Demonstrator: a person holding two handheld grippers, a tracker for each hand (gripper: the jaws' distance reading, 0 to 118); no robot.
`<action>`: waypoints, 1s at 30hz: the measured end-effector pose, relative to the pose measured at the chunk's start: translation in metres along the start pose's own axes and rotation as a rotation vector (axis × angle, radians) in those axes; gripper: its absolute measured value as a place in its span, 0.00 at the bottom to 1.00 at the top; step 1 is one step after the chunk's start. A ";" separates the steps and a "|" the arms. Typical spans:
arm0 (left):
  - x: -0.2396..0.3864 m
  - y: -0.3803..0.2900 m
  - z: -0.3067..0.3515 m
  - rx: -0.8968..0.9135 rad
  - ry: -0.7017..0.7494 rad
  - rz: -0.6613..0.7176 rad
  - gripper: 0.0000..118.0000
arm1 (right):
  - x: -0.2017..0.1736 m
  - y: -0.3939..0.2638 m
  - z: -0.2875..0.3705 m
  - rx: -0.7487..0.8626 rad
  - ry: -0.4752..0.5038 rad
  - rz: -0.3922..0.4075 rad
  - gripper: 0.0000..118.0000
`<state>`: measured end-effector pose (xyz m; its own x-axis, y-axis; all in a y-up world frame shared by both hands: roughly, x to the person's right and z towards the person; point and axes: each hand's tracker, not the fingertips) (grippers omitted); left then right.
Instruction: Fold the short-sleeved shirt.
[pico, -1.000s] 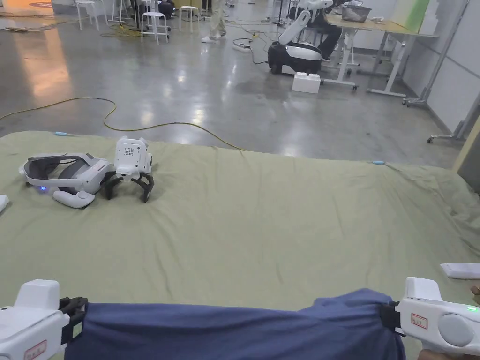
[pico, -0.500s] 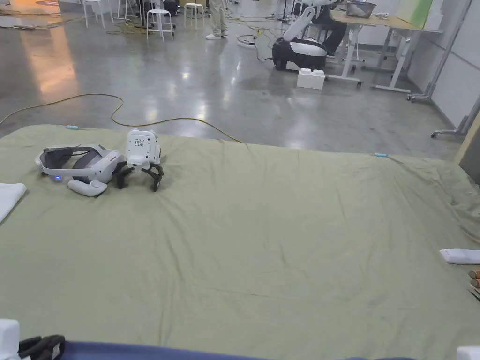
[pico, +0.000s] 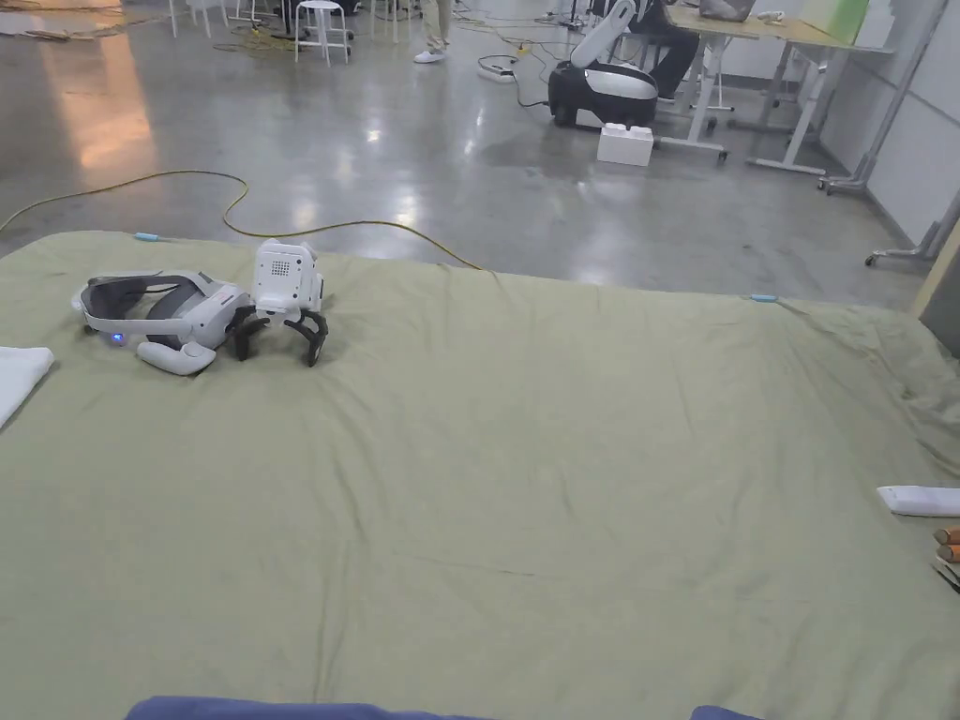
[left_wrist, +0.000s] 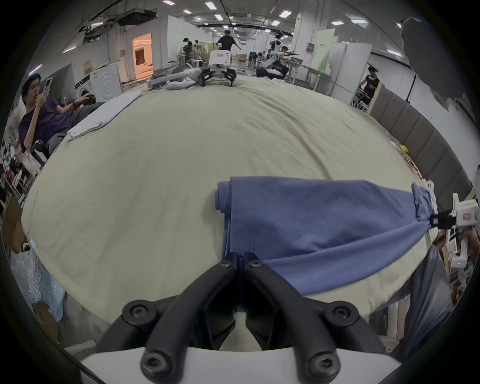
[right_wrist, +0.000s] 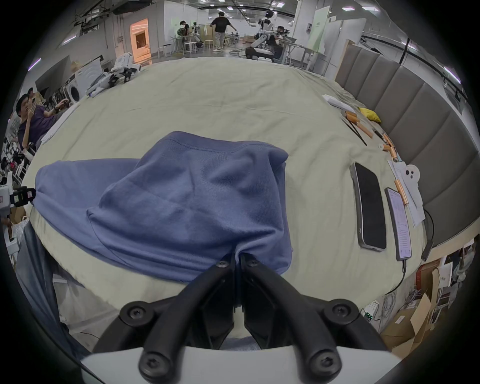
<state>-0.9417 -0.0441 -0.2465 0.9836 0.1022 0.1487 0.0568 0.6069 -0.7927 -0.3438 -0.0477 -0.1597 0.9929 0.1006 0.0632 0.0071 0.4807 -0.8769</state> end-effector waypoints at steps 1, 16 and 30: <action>0.001 0.004 0.002 0.003 0.004 0.006 0.18 | -0.001 0.001 0.005 0.005 -0.007 -0.003 0.44; 0.109 0.138 0.069 0.574 0.094 -0.113 0.33 | -0.069 0.143 0.118 0.729 -0.047 -0.079 0.76; 0.134 0.164 0.091 0.827 0.167 -0.107 0.00 | -0.127 0.173 0.138 1.054 -0.089 -0.163 0.00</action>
<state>-0.8160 0.1412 -0.3029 0.9961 -0.0664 0.0577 0.0710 0.9941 -0.0823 -0.4855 0.1431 -0.2532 0.9767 0.0101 0.2142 -0.0096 0.9999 -0.0032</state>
